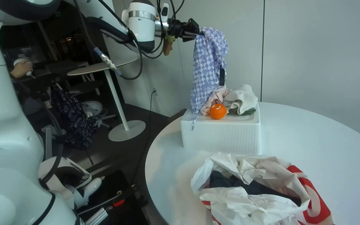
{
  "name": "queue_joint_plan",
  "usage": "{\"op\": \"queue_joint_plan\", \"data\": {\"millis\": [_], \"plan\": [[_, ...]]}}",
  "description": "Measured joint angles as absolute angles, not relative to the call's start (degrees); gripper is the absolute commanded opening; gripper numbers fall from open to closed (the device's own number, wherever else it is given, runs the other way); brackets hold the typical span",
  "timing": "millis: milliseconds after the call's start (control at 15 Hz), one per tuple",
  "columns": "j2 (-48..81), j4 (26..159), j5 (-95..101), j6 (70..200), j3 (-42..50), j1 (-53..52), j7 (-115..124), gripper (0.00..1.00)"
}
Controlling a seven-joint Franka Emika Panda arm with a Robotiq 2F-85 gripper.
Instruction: Move the clothes from the bag and place them on the box
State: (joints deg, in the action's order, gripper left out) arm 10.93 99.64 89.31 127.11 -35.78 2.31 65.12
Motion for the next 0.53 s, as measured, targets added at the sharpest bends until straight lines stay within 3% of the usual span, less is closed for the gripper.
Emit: {"op": "queue_joint_plan", "data": {"millis": [200, 267, 400, 533], "plan": [[20.52, 95.11, 90.20, 126.64, -26.12, -4.84, 64.34, 0.05], [23.29, 93.07, 89.65, 126.99, -23.37, -6.24, 63.40, 0.31], [27.24, 89.22, 85.64, 128.18, -19.71, -7.45, 59.67, 0.39], [28.94, 86.34, 77.33, 128.67, -18.10, -7.40, 52.75, 0.55]]}}
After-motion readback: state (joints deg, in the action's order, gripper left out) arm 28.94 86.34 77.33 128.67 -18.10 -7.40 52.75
